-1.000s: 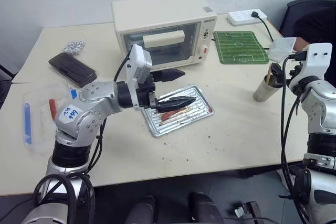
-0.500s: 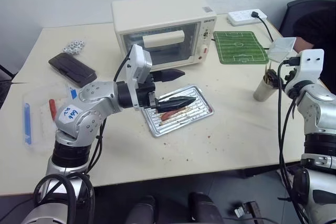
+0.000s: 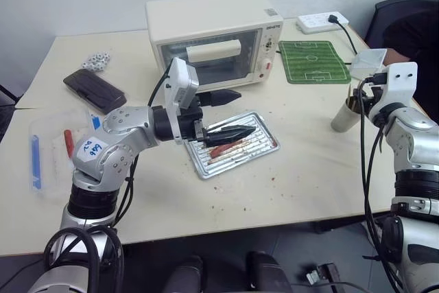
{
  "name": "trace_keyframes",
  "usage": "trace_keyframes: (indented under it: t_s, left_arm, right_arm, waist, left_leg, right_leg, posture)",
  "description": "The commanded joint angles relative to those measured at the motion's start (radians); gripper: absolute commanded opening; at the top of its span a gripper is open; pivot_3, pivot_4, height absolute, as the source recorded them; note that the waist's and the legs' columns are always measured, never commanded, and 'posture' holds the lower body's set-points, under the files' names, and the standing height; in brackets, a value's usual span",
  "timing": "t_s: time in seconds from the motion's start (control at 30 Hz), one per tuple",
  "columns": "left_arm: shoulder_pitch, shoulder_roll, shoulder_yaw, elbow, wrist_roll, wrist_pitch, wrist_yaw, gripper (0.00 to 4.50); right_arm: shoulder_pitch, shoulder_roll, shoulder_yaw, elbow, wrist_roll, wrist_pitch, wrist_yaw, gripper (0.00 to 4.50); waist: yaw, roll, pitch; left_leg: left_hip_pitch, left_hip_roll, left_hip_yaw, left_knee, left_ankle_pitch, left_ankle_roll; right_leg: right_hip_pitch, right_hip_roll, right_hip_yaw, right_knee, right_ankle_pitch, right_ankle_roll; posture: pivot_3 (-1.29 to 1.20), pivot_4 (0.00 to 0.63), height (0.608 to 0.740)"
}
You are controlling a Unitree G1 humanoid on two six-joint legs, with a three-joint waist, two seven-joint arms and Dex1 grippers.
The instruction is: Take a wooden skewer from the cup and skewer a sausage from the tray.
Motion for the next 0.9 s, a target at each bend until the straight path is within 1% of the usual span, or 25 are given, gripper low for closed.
trace_keyframes:
  t_s: [0.03, 0.07, 0.1, 0.13, 0.2, 0.23, 0.27, 0.3, 0.43, 0.57, 0.77, 0.9]
  left_arm:
    - [-0.028, -0.001, 0.011, -0.008, 0.003, -0.026, -0.006, 4.50]
    - [-0.030, -0.002, 0.010, -0.007, 0.004, -0.027, -0.007, 4.50]
    - [-0.031, -0.002, 0.009, -0.005, 0.005, -0.028, -0.008, 4.50]
    - [-0.033, -0.003, 0.009, -0.004, 0.006, -0.029, -0.009, 4.50]
    - [-0.035, -0.002, 0.008, -0.001, 0.007, -0.030, -0.011, 4.50]
    - [-0.035, -0.002, 0.007, 0.000, 0.008, -0.031, -0.012, 4.50]
    - [-0.036, -0.002, 0.007, 0.001, 0.009, -0.032, -0.014, 4.50]
    - [-0.037, -0.002, 0.006, 0.002, 0.010, -0.033, -0.015, 4.50]
    - [-0.038, -0.002, 0.005, 0.005, 0.013, -0.035, -0.018, 4.50]
    - [-0.032, -0.002, 0.005, 0.008, 0.017, -0.040, -0.022, 4.50]
    - [-0.028, -0.016, 0.000, 0.019, 0.026, -0.056, -0.027, 4.50]
    - [-0.025, -0.028, -0.005, 0.027, 0.029, -0.069, -0.031, 4.50]
  right_arm:
    - [-0.009, -0.008, -0.011, -0.014, -0.002, -0.022, 0.000, 2.16]
    - [-0.008, -0.006, -0.012, -0.015, 0.000, -0.023, 0.001, 2.16]
    - [-0.007, -0.004, -0.012, -0.016, 0.002, -0.024, 0.002, 1.78]
    - [-0.006, -0.002, -0.013, -0.018, 0.003, -0.025, 0.002, 1.54]
    - [-0.006, 0.002, -0.013, -0.019, 0.006, -0.026, 0.002, 0.90]
    - [-0.006, 0.005, -0.013, -0.021, 0.008, -0.027, 0.003, 0.51]
    - [-0.006, 0.007, -0.014, -0.021, 0.009, -0.027, 0.003, 0.20]
    - [-0.006, 0.010, -0.015, -0.023, 0.011, -0.026, 0.003, 0.02]
    - [-0.007, 0.011, -0.016, -0.044, 0.014, -0.011, 0.004, 0.02]
    - [-0.006, -0.011, -0.027, -0.096, 0.020, 0.025, 0.010, 0.02]
    - [-0.035, -0.072, -0.049, -0.220, 0.037, 0.126, 0.016, 0.02]
    - [-0.079, -0.122, -0.077, -0.313, 0.073, 0.246, 0.016, 0.02]
  waist:
    - [0.000, 0.000, 0.000]
    - [0.000, 0.000, 0.000]
    - [0.000, 0.000, 0.000]
    - [0.000, 0.000, 0.000]
    - [0.000, 0.000, 0.000]
    - [0.000, 0.000, 0.000]
    - [0.000, 0.000, 0.000]
    - [0.000, 0.000, 0.000]
    - [0.000, 0.000, 0.000]
    - [0.000, 0.000, 0.000]
    - [0.002, 0.000, 0.000]
    - [0.002, 0.000, 0.000]
  left_leg:
    - [0.000, 0.000, 0.000, 0.000, 0.000, 0.000]
    - [0.000, 0.000, 0.000, 0.000, 0.000, 0.000]
    - [0.000, 0.000, 0.000, 0.000, 0.000, 0.000]
    - [0.000, 0.000, 0.000, 0.000, 0.000, 0.000]
    - [0.000, 0.000, 0.000, 0.000, 0.000, 0.000]
    - [0.000, 0.000, 0.000, 0.000, 0.000, 0.000]
    - [0.000, 0.000, 0.000, 0.000, 0.000, 0.000]
    - [0.000, 0.000, 0.000, 0.000, 0.000, 0.000]
    - [0.000, 0.000, 0.000, 0.000, 0.000, 0.000]
    - [0.000, 0.000, 0.000, 0.000, 0.000, 0.000]
    - [0.000, 0.000, 0.000, 0.000, 0.000, 0.000]
    - [0.000, 0.000, 0.000, 0.000, 0.000, 0.000]
  right_leg:
    - [0.000, 0.000, 0.000, 0.000, 0.000, 0.000]
    - [0.000, 0.000, 0.000, 0.000, 0.000, 0.000]
    - [0.000, 0.000, 0.000, 0.000, 0.000, 0.000]
    - [0.000, 0.000, 0.000, 0.000, 0.000, 0.000]
    - [0.000, 0.000, 0.000, 0.000, 0.000, 0.000]
    - [0.000, 0.000, 0.000, 0.000, 0.000, 0.000]
    - [0.000, 0.000, 0.000, 0.000, 0.000, 0.000]
    - [0.000, 0.000, 0.000, 0.000, 0.000, 0.000]
    - [0.000, 0.000, 0.000, 0.000, 0.000, 0.000]
    - [0.000, 0.000, 0.000, 0.000, 0.000, 0.000]
    - [0.000, 0.000, 0.000, 0.000, 0.000, 0.000]
    - [0.000, 0.000, 0.000, 0.000, 0.000, 0.000]
  posture:
    - [0.00, 0.150, 0.740]
    - [0.00, 0.150, 0.740]
    - [0.00, 0.150, 0.740]
    - [0.00, 0.150, 0.740]
    - [0.00, 0.150, 0.740]
    - [0.00, 0.150, 0.740]
    - [0.00, 0.150, 0.740]
    - [0.00, 0.150, 0.740]
    - [0.00, 0.150, 0.740]
    - [0.00, 0.150, 0.740]
    - [0.00, 0.150, 0.740]
    - [0.00, 0.150, 0.740]
